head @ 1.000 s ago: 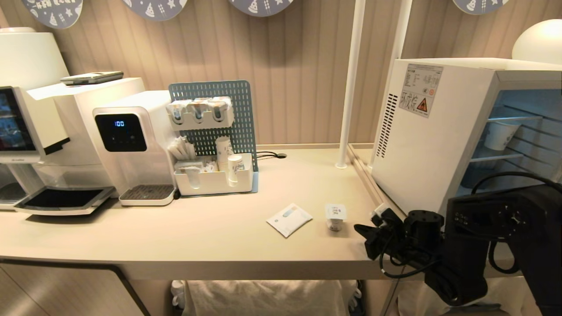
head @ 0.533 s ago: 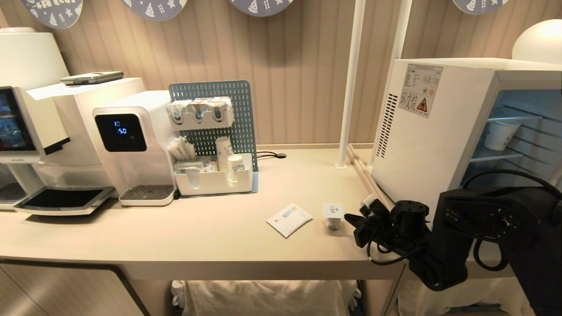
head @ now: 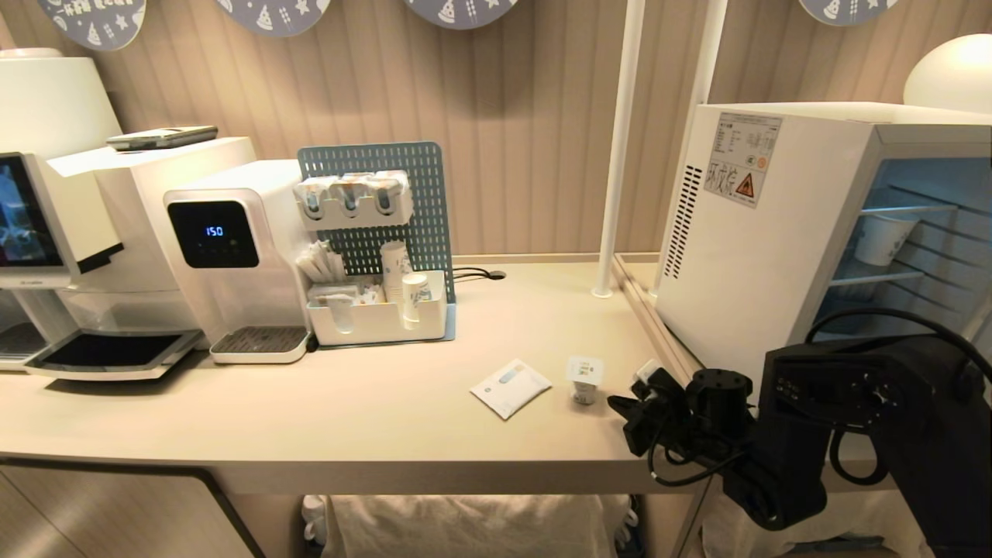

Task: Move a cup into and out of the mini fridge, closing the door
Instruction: Put the yoghurt in the freezer

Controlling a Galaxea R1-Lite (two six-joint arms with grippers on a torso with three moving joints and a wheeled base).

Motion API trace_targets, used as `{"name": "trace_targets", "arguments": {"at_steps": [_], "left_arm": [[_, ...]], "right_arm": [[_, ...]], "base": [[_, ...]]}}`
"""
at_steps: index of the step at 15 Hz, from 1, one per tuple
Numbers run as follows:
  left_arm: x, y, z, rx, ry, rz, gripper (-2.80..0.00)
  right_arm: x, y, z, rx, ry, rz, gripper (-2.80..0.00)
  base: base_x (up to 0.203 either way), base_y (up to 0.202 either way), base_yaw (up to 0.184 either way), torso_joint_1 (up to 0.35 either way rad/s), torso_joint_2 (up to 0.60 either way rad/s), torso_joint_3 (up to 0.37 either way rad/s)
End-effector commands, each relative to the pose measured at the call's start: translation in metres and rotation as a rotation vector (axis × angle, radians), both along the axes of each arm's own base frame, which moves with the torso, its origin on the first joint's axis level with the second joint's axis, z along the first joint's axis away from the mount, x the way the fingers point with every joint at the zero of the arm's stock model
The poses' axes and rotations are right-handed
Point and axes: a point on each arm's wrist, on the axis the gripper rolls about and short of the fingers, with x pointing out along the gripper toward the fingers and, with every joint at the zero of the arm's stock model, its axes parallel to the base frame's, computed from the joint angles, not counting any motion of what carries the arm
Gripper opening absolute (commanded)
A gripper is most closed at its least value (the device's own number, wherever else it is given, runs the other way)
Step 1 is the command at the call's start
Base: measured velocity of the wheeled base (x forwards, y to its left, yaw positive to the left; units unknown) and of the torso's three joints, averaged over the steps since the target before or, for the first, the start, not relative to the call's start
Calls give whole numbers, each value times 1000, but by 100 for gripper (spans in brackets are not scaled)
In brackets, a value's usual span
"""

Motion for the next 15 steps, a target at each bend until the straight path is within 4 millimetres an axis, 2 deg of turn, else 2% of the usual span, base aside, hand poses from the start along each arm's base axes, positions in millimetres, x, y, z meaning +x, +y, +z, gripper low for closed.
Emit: {"name": "trace_targets", "arguments": {"at_steps": [1, 7, 13, 15], "left_arm": [[0, 0, 0, 0, 2, 2, -280], [0, 0, 0, 0, 2, 1, -280], [0, 0, 0, 0, 2, 1, -280], [0, 0, 0, 0, 1, 0, -280]], "right_arm": [[-1, -1, 4, -30, -27, -14, 0], [6, 12, 7, -24, -46, 3, 0], [32, 20, -7, -23, -35, -5, 0], [43, 23, -3, -22, -33, -10, 0]], "base": [[0, 0, 0, 0, 0, 0], [0, 0, 0, 0, 0, 0], [0, 0, 0, 0, 0, 0], [0, 0, 0, 0, 0, 0]]}}
